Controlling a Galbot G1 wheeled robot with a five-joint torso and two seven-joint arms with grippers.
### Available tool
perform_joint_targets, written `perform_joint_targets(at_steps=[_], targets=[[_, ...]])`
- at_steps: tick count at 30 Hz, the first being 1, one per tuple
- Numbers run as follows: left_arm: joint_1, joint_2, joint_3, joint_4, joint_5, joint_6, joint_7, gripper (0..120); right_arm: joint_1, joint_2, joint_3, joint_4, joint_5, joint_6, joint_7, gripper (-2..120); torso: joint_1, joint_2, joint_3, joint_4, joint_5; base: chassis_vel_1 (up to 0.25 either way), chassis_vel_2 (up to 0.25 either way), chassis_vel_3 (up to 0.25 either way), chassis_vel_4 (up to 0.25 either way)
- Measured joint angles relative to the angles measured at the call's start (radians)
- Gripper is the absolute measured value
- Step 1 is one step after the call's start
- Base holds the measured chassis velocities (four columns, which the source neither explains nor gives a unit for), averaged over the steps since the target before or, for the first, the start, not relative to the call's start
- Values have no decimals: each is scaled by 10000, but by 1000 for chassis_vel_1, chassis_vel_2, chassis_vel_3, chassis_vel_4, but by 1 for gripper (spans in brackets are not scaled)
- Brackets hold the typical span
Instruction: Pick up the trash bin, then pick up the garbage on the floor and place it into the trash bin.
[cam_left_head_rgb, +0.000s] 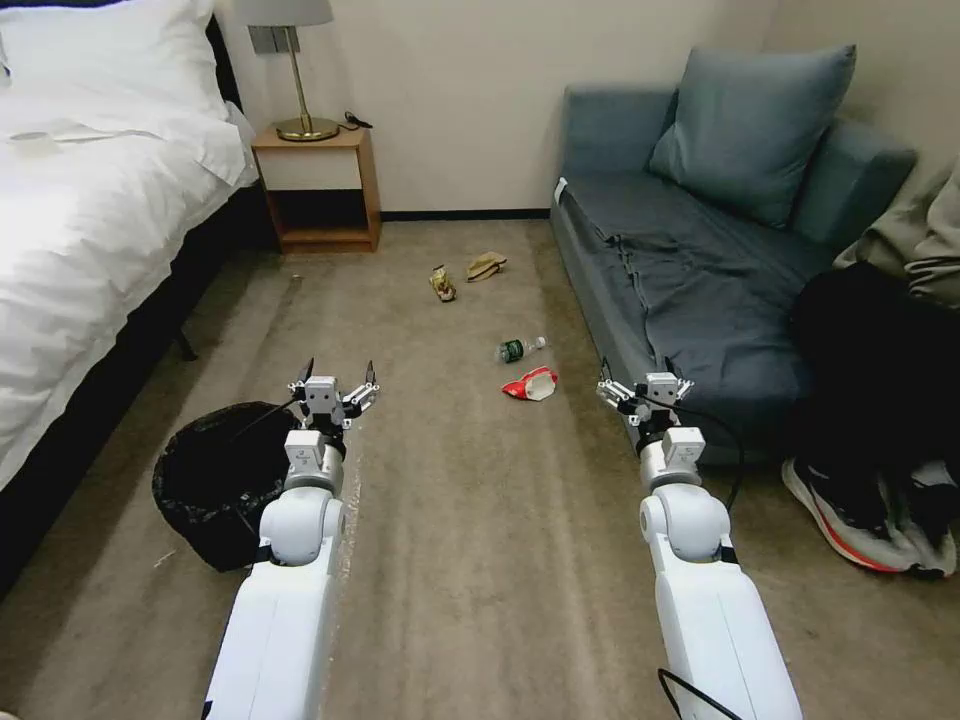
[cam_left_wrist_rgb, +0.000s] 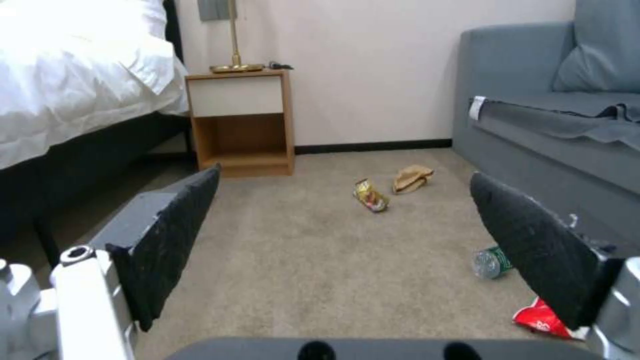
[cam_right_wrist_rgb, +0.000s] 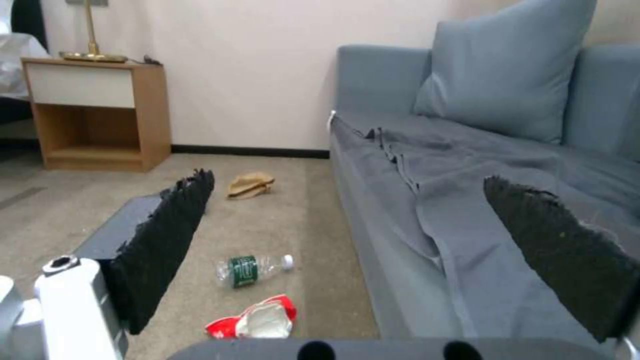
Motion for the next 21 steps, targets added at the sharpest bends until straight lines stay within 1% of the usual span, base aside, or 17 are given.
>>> perform_joint_targets(at_steps=[5,7,8,9,10,11,12,14,15,16,17,19,20,21], targets=[[45,45,-49,-136,-48,98,-3,100,-154,-73,94,339,145,-160,0,100,0,0,0,1,4,0,0,0,0],[203,175,-160,-560,-193,447,-42,100,-470,-255,334,1060,460,-513,2,100,0,-1,0,-4,-6,0,0,0,0],[253,233,-229,-749,-235,537,-96,100,-622,-341,451,1405,614,-684,7,100,0,0,-2,2,9,0,0,0,0],[253,233,-229,-749,-235,537,-96,100,-622,-341,451,1405,614,-684,7,100,0,0,-2,2,9,0,0,0,0],[289,258,-226,-861,-283,641,-67,100,-791,-429,542,1792,783,-874,0,100,0,0,-3,-2,5,0,0,0,0],[381,330,-292,-1081,-373,863,-99,100,-963,-527,679,2175,949,-1063,2,100,0,-1,-1,-1,-13,0,0,0,0],[381,330,-292,-1081,-373,863,-99,100,-963,-527,679,2175,949,-1063,2,100,0,-1,-1,-1,-13,0,0,0,0],[570,544,-489,-1731,-597,1369,-204,100,-1271,-688,884,2876,1256,-1412,3,100,0,0,-3,-2,9,0,0,0,0],[675,641,-581,-2024,-705,1637,-254,100,-1410,-767,988,3192,1396,-1571,4,100,0,0,-2,-2,3,0,0,0,0],[675,641,-581,-2024,-705,1637,-254,100,-1410,-767,988,3192,1396,-1571,4,100,0,0,-2,-2,3,0,0,0,0],[801,758,-691,-2379,-844,1954,-315,100,-1573,-863,1110,3574,1562,-1755,4,100,0,0,-2,0,-5,0,0,0,0],[1020,986,-898,-3071,-1091,2521,-430,100,-1895,-1034,1331,4297,1875,-2117,2,100,-1,0,-2,0,4,0,0,0,0],[1020,986,-898,-3071,-1091,2521,-430,100,-1895,-1034,1331,4297,1875,-2117,2,100,-1,0,-2,0,4,0,0,0,0],[1178,1134,-1029,-3528,-1264,2915,-499,100,-2090,-1144,1470,4738,2068,-2340,1,100,0,0,-2,-1,-2,0,0,0,0]])
